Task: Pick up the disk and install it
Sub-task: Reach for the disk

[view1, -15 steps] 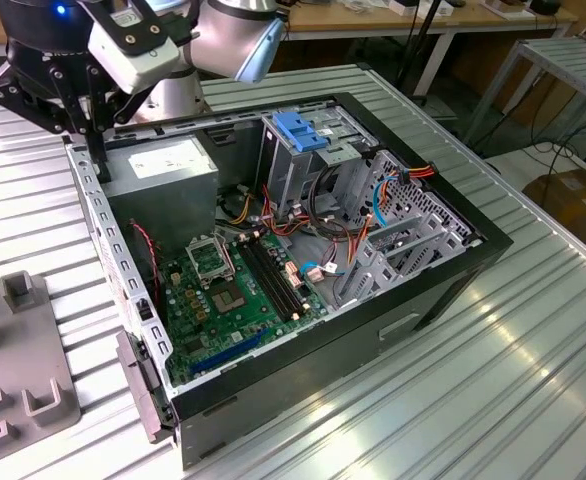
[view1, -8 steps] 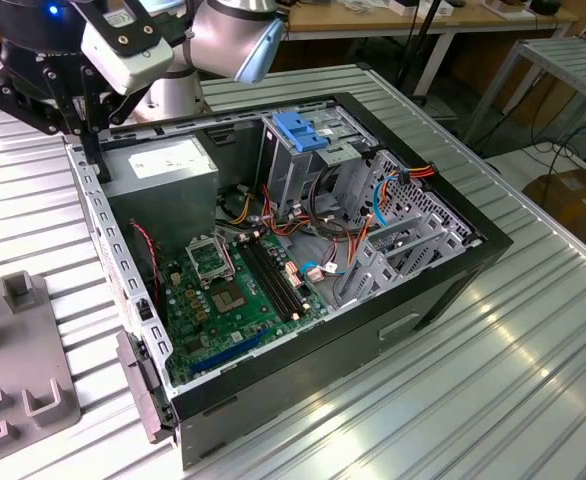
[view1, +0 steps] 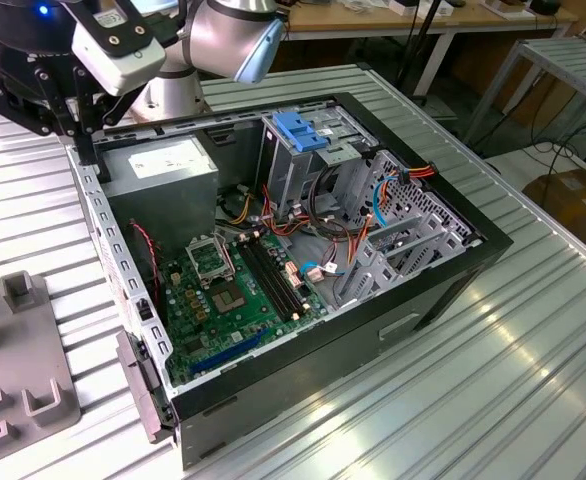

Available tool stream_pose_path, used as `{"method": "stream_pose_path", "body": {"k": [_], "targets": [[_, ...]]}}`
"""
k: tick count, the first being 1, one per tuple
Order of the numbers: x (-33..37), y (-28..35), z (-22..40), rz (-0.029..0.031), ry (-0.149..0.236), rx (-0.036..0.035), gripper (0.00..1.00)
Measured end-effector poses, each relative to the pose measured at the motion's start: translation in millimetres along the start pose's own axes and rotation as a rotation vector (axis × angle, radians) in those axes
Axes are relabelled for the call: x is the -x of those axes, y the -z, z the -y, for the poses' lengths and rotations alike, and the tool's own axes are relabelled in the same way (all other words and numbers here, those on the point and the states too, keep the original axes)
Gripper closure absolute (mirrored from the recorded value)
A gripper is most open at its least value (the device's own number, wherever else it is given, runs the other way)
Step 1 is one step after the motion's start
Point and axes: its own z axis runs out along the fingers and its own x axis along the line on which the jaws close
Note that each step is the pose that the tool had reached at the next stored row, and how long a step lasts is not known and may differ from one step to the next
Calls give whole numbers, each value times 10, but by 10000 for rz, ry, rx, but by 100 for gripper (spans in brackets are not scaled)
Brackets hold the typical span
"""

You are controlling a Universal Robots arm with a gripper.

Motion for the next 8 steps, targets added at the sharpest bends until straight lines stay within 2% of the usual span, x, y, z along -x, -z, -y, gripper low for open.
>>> {"method": "stream_pose_path", "body": {"k": [8], "targets": [[-65, 2, 5, -1, 0, 0, 90]]}}
